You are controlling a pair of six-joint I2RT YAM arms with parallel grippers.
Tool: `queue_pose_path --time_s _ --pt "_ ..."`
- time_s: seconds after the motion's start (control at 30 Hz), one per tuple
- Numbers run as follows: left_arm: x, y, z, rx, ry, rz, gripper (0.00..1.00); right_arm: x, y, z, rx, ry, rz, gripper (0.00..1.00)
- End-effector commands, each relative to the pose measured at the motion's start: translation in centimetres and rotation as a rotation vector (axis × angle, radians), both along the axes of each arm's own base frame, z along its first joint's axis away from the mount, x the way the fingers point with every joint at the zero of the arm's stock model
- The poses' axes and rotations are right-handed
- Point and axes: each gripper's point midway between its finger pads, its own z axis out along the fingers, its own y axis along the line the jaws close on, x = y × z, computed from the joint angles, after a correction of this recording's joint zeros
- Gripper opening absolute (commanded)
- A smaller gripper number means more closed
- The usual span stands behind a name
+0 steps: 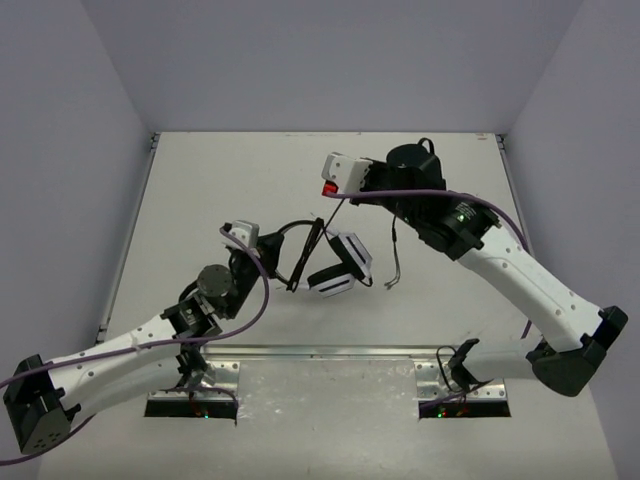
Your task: Wrap the headphones
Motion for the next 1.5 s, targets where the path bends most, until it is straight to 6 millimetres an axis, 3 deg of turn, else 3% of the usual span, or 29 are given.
queue_pose_path --time_s 0.0,0.13,0.2,0.4,0.67,0.8,0.83,0.9,0.93,1.0,1.03,1.1,1.2,1.3,1.37,1.47 --pt "-1.1 -1.4 1.6 -0.011 -0.053 -0.080 0.00 3.0 -2.9 4.4 0.092 -0.150 -0.091 0.06" --pt "-1.7 -2.8 2.1 -0.005 -0.058 -0.143 0.00 3.7 -3.3 3.8 0.155 -0.101 -0.080 0.05" --pt "-2.1 -3.0 3.1 -0.037 -0.071 -0.158 0.00 3.8 -3.0 2.1 0.163 -0.049 -0.062 0.02" --pt "-3.8 -2.2 9.0 -0.168 -0.166 -0.196 0.00 5.3 -3.1 -3.4 0.279 0.126 -0.069 0.02" --pt "-6.6 -1.7 17.0 -0.367 -0.274 -0.307 0.00 5.0 0.4 -6.0 0.442 0.301 0.025 0.02" --pt "-6.9 -0.9 20.3 -0.458 -0.301 -0.292 0.00 2.2 3.0 -6.6 0.560 0.406 0.175 0.07" --pt "-6.6 0.3 21.7 -0.510 -0.304 -0.244 0.00 1.1 3.8 -6.6 0.594 0.440 0.234 0.10" --pt "-6.7 0.9 23.3 -0.575 -0.304 -0.228 0.00 -0.1 5.0 -5.6 0.698 0.463 0.306 0.12" --pt "-7.0 1.6 25.4 -0.621 -0.323 -0.225 0.00 -1.5 5.5 -6.8 0.720 0.525 0.357 0.12" --pt "-6.8 1.0 26.9 -0.649 -0.316 -0.236 0.00 -2.8 6.7 -5.8 0.831 0.578 0.435 0.14" --pt "-6.9 1.5 28.7 -0.687 -0.326 -0.228 0.00 -3.5 7.3 -7.5 0.859 0.651 0.442 0.15" --pt "-5.8 0.5 29.2 -0.690 -0.293 -0.207 0.00 -4.9 8.7 -6.9 0.935 0.715 0.521 0.15" --pt "-4.4 0.9 30.7 -0.715 -0.286 -0.125 0.00 -6.9 11.2 -9.0 0.945 0.782 0.544 0.21" --pt "-2.8 2.1 31.4 -0.719 -0.275 0.000 0.00 -7.4 12.0 -10.1 0.954 0.786 0.546 0.22" --pt "-1.9 3.0 31.9 -0.704 -0.267 0.087 0.00 -8.4 12.0 -12.0 0.962 0.825 0.535 0.21" --pt "-1.5 4.1 32.3 -0.701 -0.274 0.158 0.00 -9.9 11.8 -13.0 0.974 0.841 0.555 0.23"
